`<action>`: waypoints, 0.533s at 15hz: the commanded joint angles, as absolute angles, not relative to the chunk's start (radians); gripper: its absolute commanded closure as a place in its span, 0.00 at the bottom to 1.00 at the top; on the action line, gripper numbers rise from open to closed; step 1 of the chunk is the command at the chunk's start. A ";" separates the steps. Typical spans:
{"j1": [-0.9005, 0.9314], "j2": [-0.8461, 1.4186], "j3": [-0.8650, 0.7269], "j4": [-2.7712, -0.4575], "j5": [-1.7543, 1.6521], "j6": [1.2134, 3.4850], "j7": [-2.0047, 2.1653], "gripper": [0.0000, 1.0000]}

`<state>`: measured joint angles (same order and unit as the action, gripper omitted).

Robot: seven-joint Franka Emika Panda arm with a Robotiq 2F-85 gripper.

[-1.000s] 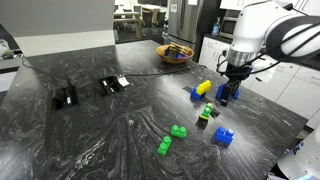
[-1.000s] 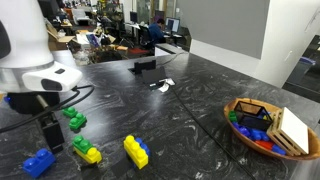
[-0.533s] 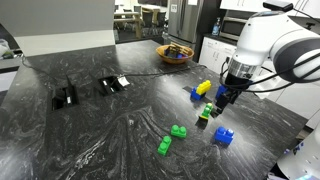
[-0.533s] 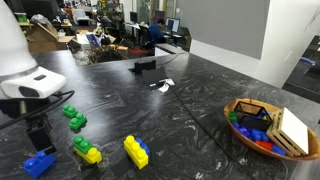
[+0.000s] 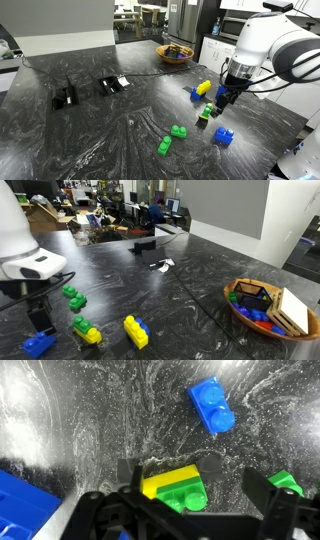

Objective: Move the blue Lego past the green Lego

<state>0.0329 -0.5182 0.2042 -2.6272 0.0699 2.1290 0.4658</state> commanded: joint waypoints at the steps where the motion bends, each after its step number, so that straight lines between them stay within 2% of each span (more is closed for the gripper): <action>1: 0.042 -0.521 0.209 -2.637 0.067 2.129 0.465 0.00; 8: 0.108 -0.508 0.242 -2.679 0.077 2.158 0.455 0.00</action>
<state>0.0941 -0.5148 0.2279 -2.6699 0.0727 2.1327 0.4657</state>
